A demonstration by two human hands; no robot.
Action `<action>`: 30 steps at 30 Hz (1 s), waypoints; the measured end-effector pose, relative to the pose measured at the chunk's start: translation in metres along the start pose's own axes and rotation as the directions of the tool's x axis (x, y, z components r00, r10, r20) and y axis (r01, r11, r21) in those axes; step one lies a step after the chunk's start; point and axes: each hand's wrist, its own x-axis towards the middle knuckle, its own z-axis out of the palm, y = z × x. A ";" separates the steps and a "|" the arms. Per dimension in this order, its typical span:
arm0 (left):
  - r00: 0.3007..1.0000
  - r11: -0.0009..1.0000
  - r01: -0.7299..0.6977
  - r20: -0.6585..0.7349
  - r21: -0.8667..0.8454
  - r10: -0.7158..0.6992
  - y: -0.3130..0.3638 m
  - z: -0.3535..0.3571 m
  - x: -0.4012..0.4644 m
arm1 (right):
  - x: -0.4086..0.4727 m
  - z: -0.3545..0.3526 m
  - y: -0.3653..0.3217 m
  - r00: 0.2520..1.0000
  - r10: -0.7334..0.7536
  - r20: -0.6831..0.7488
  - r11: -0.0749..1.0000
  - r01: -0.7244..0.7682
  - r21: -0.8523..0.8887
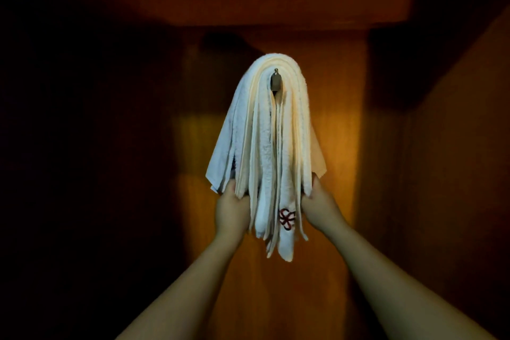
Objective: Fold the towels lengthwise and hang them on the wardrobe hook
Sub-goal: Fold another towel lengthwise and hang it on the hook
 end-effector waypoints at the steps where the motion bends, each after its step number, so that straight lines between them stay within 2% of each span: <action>1: 1.000 1.000 0.006 0.011 -0.016 -0.005 -0.002 -0.001 -0.002 | -0.005 0.004 0.002 1.000 -0.001 0.024 1.000 0.001 0.005; 5: 0.999 0.998 0.014 0.052 -0.067 -0.011 -0.005 -0.003 -0.007 | -0.021 0.013 0.001 0.995 0.026 0.094 0.997 -0.032 0.068; 8: 0.991 1.000 0.011 0.131 -0.002 -0.011 -0.006 -0.006 -0.012 | -0.026 0.011 0.001 0.989 0.025 0.147 0.994 -0.040 0.101; 12: 0.952 0.999 -0.033 0.304 0.021 0.025 -0.008 -0.027 -0.032 | -0.038 0.000 0.012 0.955 0.140 0.261 0.989 -0.148 0.011; 14: 0.937 0.983 -0.045 0.349 0.180 -0.021 -0.013 -0.039 -0.036 | -0.043 -0.008 0.016 0.940 0.207 0.272 0.978 -0.194 -0.074; 16: 0.921 0.935 0.033 0.353 0.352 -0.165 -0.015 -0.053 -0.038 | -0.052 -0.014 0.014 0.932 0.265 0.249 0.958 -0.225 -0.177; 17: 0.914 0.921 0.053 0.352 0.386 -0.201 -0.016 -0.062 -0.040 | -0.057 -0.017 0.011 0.928 0.289 0.237 0.943 -0.233 -0.238; 20: 0.907 0.904 0.064 0.354 0.422 -0.229 -0.015 -0.085 -0.047 | -0.073 -0.026 0.005 0.915 0.358 0.184 0.861 -0.247 -0.444; 23: 0.897 0.875 0.052 0.362 0.481 -0.252 -0.017 -0.108 -0.057 | -0.095 -0.031 -0.001 0.901 0.414 0.132 0.804 -0.293 -0.518; 27: 0.853 0.818 -0.037 0.444 0.574 -0.273 -0.017 -0.133 -0.083 | -0.143 -0.026 -0.030 0.902 0.426 0.073 0.768 -0.318 -0.556; 30: 0.782 0.773 -0.145 0.550 0.617 -0.292 -0.020 -0.143 -0.114 | -0.192 -0.017 -0.044 0.891 0.448 0.080 0.744 -0.322 -0.585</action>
